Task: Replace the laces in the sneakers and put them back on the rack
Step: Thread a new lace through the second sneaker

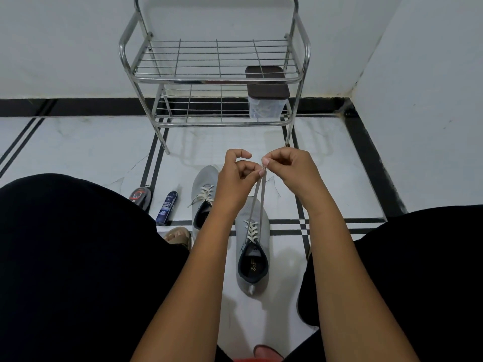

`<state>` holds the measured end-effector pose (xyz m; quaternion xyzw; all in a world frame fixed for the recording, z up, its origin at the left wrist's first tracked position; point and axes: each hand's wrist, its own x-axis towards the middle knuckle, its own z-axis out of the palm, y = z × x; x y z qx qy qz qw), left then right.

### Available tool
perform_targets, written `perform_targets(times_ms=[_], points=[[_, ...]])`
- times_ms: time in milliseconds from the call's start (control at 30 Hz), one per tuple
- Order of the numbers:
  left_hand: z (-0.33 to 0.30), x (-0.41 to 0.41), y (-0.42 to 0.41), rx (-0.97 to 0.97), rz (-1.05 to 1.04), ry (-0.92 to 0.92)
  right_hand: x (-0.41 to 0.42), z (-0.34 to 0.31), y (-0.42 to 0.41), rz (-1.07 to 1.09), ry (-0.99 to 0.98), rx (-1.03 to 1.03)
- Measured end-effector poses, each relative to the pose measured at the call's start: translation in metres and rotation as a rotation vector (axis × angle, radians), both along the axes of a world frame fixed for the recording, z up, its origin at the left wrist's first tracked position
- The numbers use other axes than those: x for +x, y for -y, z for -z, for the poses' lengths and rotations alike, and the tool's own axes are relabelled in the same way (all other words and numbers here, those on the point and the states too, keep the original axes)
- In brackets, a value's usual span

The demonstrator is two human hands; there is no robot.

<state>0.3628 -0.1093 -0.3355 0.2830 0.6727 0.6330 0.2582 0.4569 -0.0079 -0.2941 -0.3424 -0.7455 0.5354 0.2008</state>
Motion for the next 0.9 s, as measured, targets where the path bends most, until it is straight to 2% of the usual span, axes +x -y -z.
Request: perform_targets(times_ms=[233,433,667,900], points=[[0.010,-0.003,0.001,-0.086,0.041,-0.014,-0.002,0.001,0.002,0.002,0.002,0.019],[0.011,0.001,0.000,-0.084,-0.025,0.013,0.002,-0.003,-0.004,0.045,-0.076,-0.038],[0.011,0.000,0.000,-0.090,-0.002,0.017,0.004,-0.004,-0.002,-0.083,-0.019,-0.042],[0.012,-0.002,0.001,-0.101,0.026,0.031,0.003,-0.002,0.001,-0.055,-0.067,-0.098]])
